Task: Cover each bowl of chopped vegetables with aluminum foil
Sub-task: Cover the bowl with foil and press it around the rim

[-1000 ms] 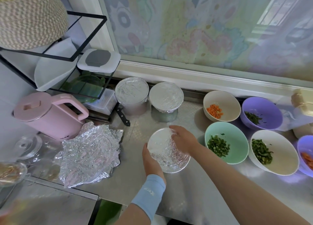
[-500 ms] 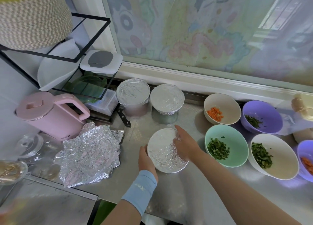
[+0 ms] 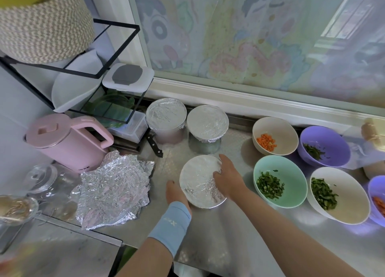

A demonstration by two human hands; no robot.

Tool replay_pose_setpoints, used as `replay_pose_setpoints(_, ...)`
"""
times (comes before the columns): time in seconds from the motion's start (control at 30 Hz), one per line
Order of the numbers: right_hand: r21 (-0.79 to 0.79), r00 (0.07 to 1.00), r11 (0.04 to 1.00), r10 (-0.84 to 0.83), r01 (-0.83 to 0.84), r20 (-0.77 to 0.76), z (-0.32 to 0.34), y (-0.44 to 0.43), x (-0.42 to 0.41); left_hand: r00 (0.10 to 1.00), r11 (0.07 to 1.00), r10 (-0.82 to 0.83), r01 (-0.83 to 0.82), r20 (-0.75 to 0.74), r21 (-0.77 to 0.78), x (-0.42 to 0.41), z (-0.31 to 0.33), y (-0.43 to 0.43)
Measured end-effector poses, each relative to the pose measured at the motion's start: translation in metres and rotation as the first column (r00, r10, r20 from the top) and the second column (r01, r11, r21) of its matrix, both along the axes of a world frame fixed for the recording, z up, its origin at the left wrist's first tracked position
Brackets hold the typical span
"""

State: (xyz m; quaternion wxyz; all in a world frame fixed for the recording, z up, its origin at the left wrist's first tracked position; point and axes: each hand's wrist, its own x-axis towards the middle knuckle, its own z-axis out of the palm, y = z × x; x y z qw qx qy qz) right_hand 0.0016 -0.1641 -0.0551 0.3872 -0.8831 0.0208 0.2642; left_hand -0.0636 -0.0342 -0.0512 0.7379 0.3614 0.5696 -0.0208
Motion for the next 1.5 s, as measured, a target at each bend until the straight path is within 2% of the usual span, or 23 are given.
replay_pose_setpoints(0.1, 0.000, 0.998, 0.999, 0.053, -0.054, -0.013, -0.002, 0.002, 0.007, 0.999, 0.993, 0.000, 0.005, 0.042, -0.118, -0.005, -0.006, -0.013)
replay_pose_setpoints(0.3, 0.079, 0.993, 0.992, -0.096, 0.102, -0.075, -0.004, 0.000, 0.000, 0.993, 0.992, 0.009, 0.007, 0.121, -0.126, 0.013, -0.013, -0.002)
replay_pose_setpoints(0.43, 0.087, 0.988, 0.987, -0.128, 0.135, -0.089, -0.005, -0.003, -0.003, 0.989, 0.992, -0.062, 0.076, 0.132, -0.103, 0.019, -0.013, 0.012)
replay_pose_setpoints(0.5, 0.080, 0.987, 0.987, -0.131, 0.139, -0.092, -0.003, -0.005, -0.003, 0.984, 0.987, -0.141, 0.148, 0.109, -0.059, 0.020, -0.008, 0.018)
replay_pose_setpoints(0.57, 0.091, 0.982, 0.982, -0.159, 0.168, -0.099, -0.001, -0.007, -0.003, 0.965, 0.960, -0.262, 0.261, 0.003, 0.104, 0.020, 0.000, 0.023)
replay_pose_setpoints(0.67, 0.103, 0.975, 0.973, -0.197, 0.208, -0.105, 0.001, -0.006, -0.005, 0.889, 0.827, -0.436, 0.456, -0.136, 0.329, 0.020, -0.009, 0.027)
replay_pose_setpoints(0.77, 0.134, 0.961, 0.956, -0.242, 0.259, -0.135, -0.003, -0.002, -0.006, 0.837, 0.756, -0.530, 0.538, -0.133, 0.374, 0.024, -0.047, 0.037)
replay_pose_setpoints(1.0, 0.301, 0.904, 0.857, -0.360, 0.419, -0.232, -0.004, 0.033, -0.001, 0.786, 0.640, -0.595, 0.591, -0.170, 0.491, 0.048, -0.037, 0.084)
replay_pose_setpoints(1.1, 0.379, 0.867, 0.786, -0.390, 0.489, -0.311, -0.006, 0.054, 0.010, 0.816, 0.686, -0.562, 0.549, -0.132, 0.478, 0.065, -0.028, 0.108)
replay_pose_setpoints(1.2, 0.406, 0.834, 0.737, -0.403, 0.540, -0.376, -0.009, 0.068, 0.022, 0.895, 0.822, -0.443, 0.431, -0.057, 0.373, 0.076, 0.006, 0.116)
replay_pose_setpoints(1.27, 0.408, 0.825, 0.726, -0.412, 0.554, -0.387, -0.008, 0.074, 0.027, 0.906, 0.860, -0.423, 0.408, -0.019, 0.306, 0.080, 0.012, 0.121)
replay_pose_setpoints(1.33, 0.407, 0.822, 0.722, -0.419, 0.559, -0.386, -0.013, 0.080, 0.032, 0.902, 0.872, -0.432, 0.415, 0.009, 0.260, 0.081, 0.006, 0.130)
replay_pose_setpoints(1.5, 0.406, 0.829, 0.729, -0.423, 0.551, -0.366, -0.018, 0.093, 0.035, 0.873, 0.825, -0.486, 0.474, -0.043, 0.307, 0.093, -0.014, 0.150)
